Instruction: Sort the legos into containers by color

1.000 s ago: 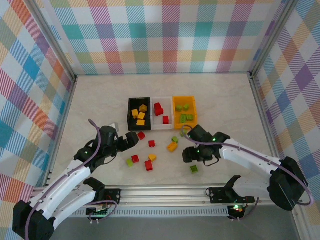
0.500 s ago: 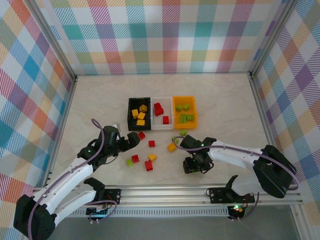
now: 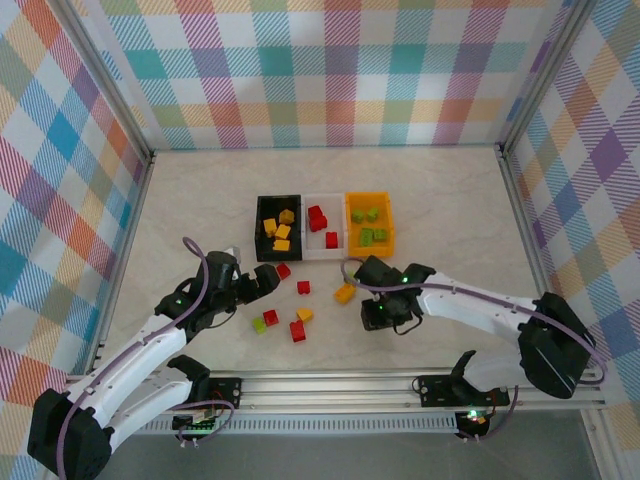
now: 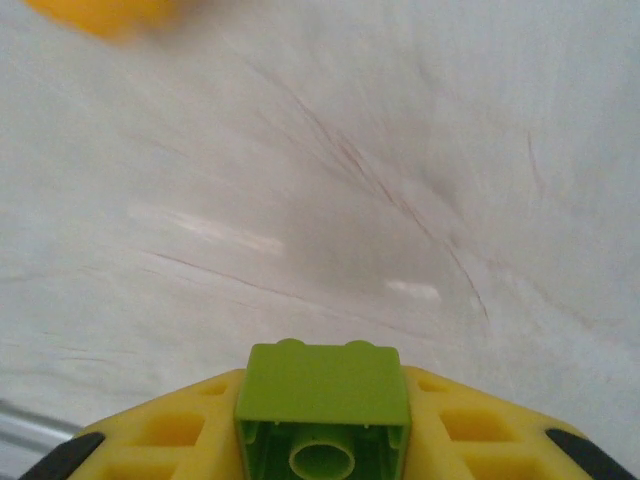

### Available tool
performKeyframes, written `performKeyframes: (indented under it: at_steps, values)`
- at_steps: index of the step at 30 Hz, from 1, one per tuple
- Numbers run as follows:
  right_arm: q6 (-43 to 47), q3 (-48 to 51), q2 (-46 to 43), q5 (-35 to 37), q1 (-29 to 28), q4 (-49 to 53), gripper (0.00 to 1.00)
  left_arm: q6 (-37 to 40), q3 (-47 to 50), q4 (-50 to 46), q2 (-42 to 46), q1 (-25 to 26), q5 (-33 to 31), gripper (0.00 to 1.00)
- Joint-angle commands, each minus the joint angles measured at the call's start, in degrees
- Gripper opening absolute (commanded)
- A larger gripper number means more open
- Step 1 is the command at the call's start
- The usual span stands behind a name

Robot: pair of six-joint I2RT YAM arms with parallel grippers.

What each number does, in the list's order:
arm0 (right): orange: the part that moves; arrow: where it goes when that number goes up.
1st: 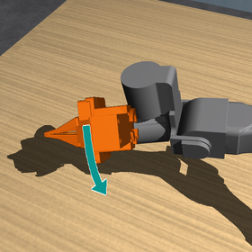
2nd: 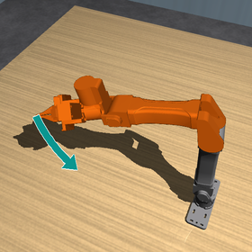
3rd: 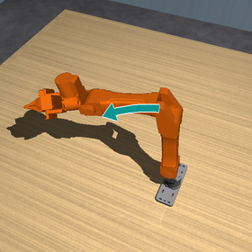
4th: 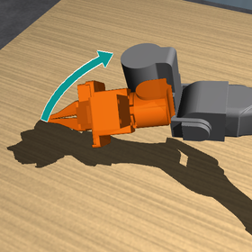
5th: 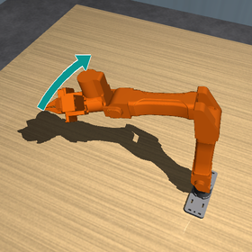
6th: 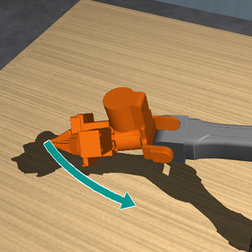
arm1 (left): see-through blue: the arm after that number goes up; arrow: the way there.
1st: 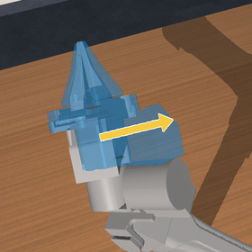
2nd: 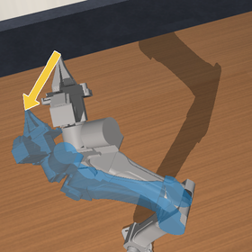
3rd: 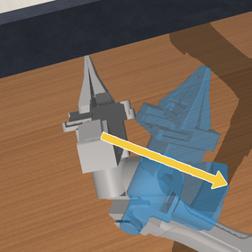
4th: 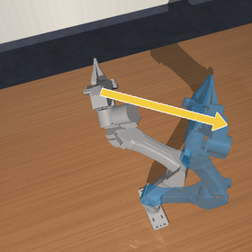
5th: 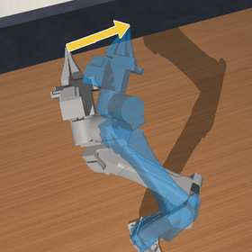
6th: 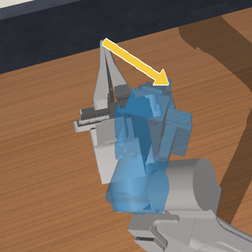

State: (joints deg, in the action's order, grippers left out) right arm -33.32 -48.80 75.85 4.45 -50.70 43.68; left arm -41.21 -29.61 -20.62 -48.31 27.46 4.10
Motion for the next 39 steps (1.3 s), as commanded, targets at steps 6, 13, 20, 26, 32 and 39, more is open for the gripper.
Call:
performKeyframes:
  at_steps: [6, 13, 20, 26, 32, 39]
  values:
    - [8.24, -16.39, 4.7, 3.58, 12.2, -6.74, 0.35, -0.97, -0.37, 0.21, 1.31, -0.85, 1.09, 1.0]
    - [7.93, -27.62, 20.1, 4.49, 19.66, -10.7, 0.37, -0.74, -1.52, -2.02, 1.82, -0.92, 1.53, 1.0]
    - [6.46, -37.13, 31.48, 5.0, 20.99, -8.75, 0.43, -0.26, -2.64, -3.34, 2.02, -1.1, 1.83, 1.0]
    - [4.89, -39.12, 32.72, 5.02, 21.0, -7.59, 0.65, 0.81, -4.19, -4.75, 1.82, -1.28, 1.75, 1.0]
    - [4.89, -34.22, 24.75, 3.82, 20.23, -10.56, 0.68, 3.36, -6.85, -6.35, 1.0, -1.5, 1.46, 1.0]
    - [5.55, -22.13, 11.96, 3.64, 15.52, -14.64, 0.68, 6.56, -11.47, -7.86, -2.21, -1.52, 1.66, 1.0]
